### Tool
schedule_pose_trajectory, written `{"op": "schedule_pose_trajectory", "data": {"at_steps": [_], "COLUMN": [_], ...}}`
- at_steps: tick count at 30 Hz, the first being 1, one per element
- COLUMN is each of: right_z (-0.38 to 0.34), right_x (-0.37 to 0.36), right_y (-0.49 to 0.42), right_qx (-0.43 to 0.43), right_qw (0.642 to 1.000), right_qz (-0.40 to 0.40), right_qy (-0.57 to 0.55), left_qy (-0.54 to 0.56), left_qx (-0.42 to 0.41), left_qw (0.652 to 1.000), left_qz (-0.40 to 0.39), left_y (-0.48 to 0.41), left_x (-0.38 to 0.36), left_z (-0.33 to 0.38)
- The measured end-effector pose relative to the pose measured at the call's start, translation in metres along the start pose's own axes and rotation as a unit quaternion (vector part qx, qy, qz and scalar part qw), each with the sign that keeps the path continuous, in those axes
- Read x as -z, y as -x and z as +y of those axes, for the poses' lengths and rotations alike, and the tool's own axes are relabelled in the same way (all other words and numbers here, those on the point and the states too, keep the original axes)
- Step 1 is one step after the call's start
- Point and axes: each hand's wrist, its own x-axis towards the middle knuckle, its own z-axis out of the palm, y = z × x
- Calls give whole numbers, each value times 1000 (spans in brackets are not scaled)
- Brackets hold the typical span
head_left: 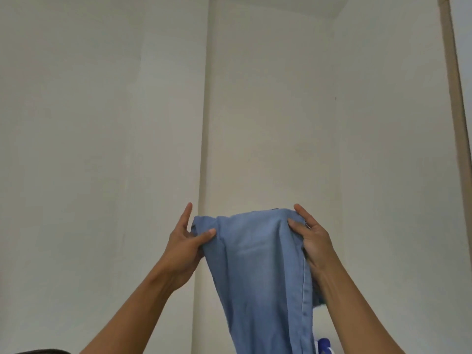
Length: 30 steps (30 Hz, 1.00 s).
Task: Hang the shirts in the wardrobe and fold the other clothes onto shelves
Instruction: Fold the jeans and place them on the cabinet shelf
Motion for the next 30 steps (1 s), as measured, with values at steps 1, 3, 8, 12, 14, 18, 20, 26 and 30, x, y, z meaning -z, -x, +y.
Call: {"op": "schedule_pose_trajectory", "data": {"at_steps": [1,3,8,12,14,18,20,26,30], "right_z": [-2,-5,-5,-3,-2,4,8,31,18], "right_x": [2,5,14,23,28,30,25,24,20], "right_y": [1,5,7,11,18,13,8,22,10], "right_qx": [-9,-21,-33,-46,-99,-72,-64,-81,-11], "right_qw": [1000,997,999,992,979,988,996,961,977], "right_qz": [-20,-64,-19,-20,-107,-73,-37,-161,-49], "right_qy": [-20,-45,25,119,146,119,58,210,206], "left_qy": [28,-20,-211,-175,-151,-142,-193,-121,-68], "left_qx": [-6,-23,-80,-89,-81,-10,24,27,42], "left_qw": [1000,999,974,979,985,989,977,992,996], "left_qz": [-2,-24,22,47,28,-45,-82,37,-34], "left_y": [-1,3,8,-3,-7,-7,-1,4,9], "left_x": [-3,-12,-22,-21,-19,-7,-1,3,9], "left_z": [1,-5,-19,-12,-11,-4,-1,-7,-19]}}
